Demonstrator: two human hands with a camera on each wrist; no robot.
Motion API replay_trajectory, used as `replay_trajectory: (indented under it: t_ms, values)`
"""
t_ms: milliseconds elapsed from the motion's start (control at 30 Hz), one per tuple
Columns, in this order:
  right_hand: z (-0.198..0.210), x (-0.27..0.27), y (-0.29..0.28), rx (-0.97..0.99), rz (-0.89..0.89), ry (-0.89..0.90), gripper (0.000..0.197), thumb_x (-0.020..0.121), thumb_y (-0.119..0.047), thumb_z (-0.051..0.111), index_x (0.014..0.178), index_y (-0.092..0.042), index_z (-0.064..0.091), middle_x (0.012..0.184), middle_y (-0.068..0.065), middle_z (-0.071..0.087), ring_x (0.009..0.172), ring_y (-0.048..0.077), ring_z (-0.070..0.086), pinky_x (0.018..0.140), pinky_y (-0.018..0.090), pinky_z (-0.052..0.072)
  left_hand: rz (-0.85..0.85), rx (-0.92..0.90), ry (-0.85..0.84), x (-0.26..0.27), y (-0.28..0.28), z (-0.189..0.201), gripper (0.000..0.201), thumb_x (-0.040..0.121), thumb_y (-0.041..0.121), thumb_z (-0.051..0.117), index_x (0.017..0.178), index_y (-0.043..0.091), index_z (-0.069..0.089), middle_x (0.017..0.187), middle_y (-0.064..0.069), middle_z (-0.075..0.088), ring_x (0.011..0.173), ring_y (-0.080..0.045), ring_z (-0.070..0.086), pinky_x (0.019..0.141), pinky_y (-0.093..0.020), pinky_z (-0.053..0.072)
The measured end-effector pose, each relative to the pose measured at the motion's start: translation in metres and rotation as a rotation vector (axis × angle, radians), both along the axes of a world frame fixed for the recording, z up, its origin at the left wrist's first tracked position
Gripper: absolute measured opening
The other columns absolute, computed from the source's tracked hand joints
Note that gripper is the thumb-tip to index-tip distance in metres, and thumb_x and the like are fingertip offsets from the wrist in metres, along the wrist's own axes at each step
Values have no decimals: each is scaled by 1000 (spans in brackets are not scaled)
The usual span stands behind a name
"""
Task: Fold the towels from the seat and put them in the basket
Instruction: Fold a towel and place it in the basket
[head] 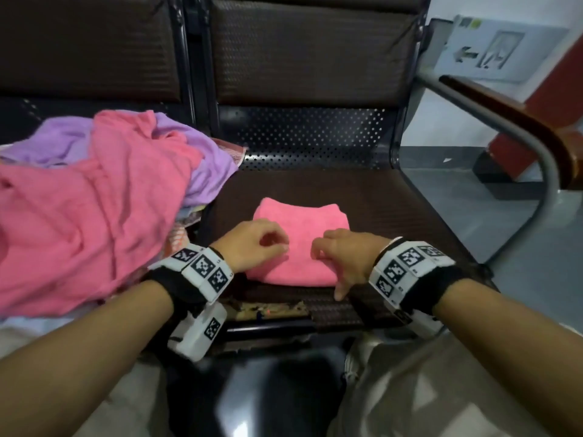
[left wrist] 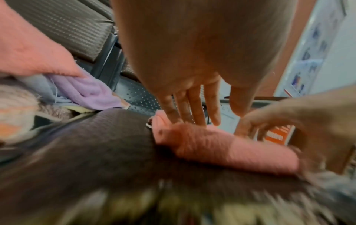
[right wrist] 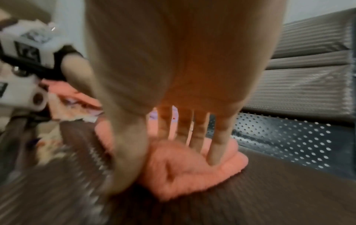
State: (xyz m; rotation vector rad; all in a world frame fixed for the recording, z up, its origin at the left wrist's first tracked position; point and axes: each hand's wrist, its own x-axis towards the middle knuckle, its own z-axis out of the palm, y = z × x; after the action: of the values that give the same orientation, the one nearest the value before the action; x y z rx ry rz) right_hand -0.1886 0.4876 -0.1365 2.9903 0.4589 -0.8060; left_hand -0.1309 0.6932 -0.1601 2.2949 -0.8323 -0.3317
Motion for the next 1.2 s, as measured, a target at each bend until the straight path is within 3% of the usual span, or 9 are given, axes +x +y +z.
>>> replay_trajectory:
  t_ms: [200, 300, 433, 600, 700, 867, 967, 1100, 1200]
  values:
    - [16, -18, 12, 66, -35, -183, 38, 79, -15, 62, 117, -14, 58, 115, 9, 57, 112, 28, 52, 91, 33, 42, -139, 336, -140, -30, 16, -5, 59, 79, 44, 70, 130, 20, 54, 129, 3, 51, 121, -17, 43, 104, -26, 27]
    - [22, -29, 9, 175, -70, -241, 21, 81, -18, 61, 100, -9, 62, 102, 9, 61, 100, 27, 55, 82, 29, 43, -92, 455, -252, -31, 21, 0, 39, 81, 40, 63, 119, 32, 56, 121, 12, 54, 116, -15, 46, 95, -34, 27]
    - [22, -50, 3, 245, -120, -227, 18, 85, -15, 56, 100, -6, 60, 102, 12, 59, 98, 28, 54, 77, 26, 35, -82, 327, -202, -39, 23, 14, 15, 83, 27, 55, 97, 25, 59, 88, 0, 66, 90, -27, 62, 85, -32, 43]
    - [20, -57, 0, 174, -190, -120, 62, 74, -33, 77, 126, -14, 49, 119, 8, 58, 110, 26, 54, 93, 31, 44, -44, 238, -98, -36, 22, 22, 12, 83, 18, 47, 94, 17, 53, 85, -7, 64, 83, -29, 61, 76, -39, 49]
    - [18, -40, -5, 249, -257, -147, 45, 76, -20, 71, 117, -15, 53, 105, 10, 63, 100, 27, 58, 76, 24, 41, -25, 171, -53, -23, 21, 21, 6, 85, 14, 49, 88, 13, 54, 80, -5, 63, 79, -26, 60, 75, -36, 47]
    - [14, -4, -20, 533, -491, -5, 26, 78, -16, 74, 97, -21, 57, 88, -1, 61, 84, 17, 57, 73, 29, 47, -34, 183, 25, 15, 21, 16, 5, 88, 16, 58, 87, 21, 57, 86, -2, 64, 84, -19, 59, 78, -28, 43]
    - [0, 13, -24, 722, -660, 71, 14, 85, -10, 68, 87, -15, 55, 78, 2, 59, 68, 15, 58, 57, 26, 51, -4, 219, 55, 37, 17, 4, 13, 89, 19, 61, 101, 17, 64, 89, 0, 62, 90, -18, 59, 80, -24, 40]
    - [-14, 34, -30, 446, -735, 62, 21, 88, -30, 65, 85, -11, 58, 71, 7, 60, 61, 21, 58, 58, 27, 50, 60, 269, -43, 50, 6, -13, 27, 87, 27, 63, 112, 17, 65, 84, 3, 46, 87, -18, 53, 81, -21, 36]
    - [-16, 43, -37, 157, -753, 98, 50, 82, -60, 59, 74, -11, 55, 71, 4, 61, 63, 20, 59, 61, 24, 49, 124, 256, 21, 56, 1, -19, 40, 87, 28, 64, 125, 19, 56, 111, -6, 46, 103, -22, 55, 98, -27, 39]
